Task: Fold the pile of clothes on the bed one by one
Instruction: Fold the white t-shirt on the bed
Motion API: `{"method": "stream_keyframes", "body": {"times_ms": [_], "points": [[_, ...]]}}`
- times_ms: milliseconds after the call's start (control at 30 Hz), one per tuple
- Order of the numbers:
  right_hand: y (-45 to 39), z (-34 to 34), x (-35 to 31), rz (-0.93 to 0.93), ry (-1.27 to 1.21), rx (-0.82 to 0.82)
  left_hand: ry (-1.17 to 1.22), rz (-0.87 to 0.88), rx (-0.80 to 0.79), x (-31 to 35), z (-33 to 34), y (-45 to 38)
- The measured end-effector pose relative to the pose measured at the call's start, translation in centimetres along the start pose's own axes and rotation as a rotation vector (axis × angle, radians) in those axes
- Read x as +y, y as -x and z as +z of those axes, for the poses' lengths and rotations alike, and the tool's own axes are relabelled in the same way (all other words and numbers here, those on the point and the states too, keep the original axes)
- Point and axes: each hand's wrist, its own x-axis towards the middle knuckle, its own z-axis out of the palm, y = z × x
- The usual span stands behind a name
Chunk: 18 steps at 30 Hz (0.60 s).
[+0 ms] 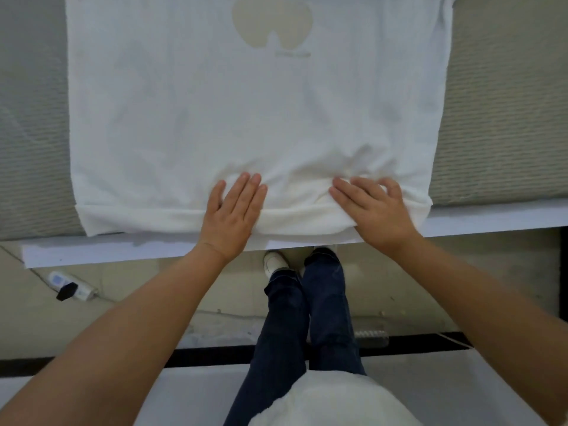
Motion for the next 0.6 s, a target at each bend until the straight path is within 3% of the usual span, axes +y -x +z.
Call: {"method": "stream_keyframes", "body": {"times_ms": [100,233,467,600], "points": [[-1.2,-2.0,0.8,0.012,-0.217,-0.088,0.046,-0.002,-0.017,-0.2,-0.5,0.1],[-2.5,-4.1,1.8,0.221,-0.479,-0.283,0.205,-0.034,0.043,-1.2,-1.5,0.4],[-1.4,-5.2,0.3,0.121,-0.352,-0.176,0.266,-0.317,0.018,-6.5,-3.7,3.5],[0.7,-5.2,-1.7,0.151,-0.285,-0.231,0.254,-0.247,-0.023,-7.5,-4.5,5.7]]}}
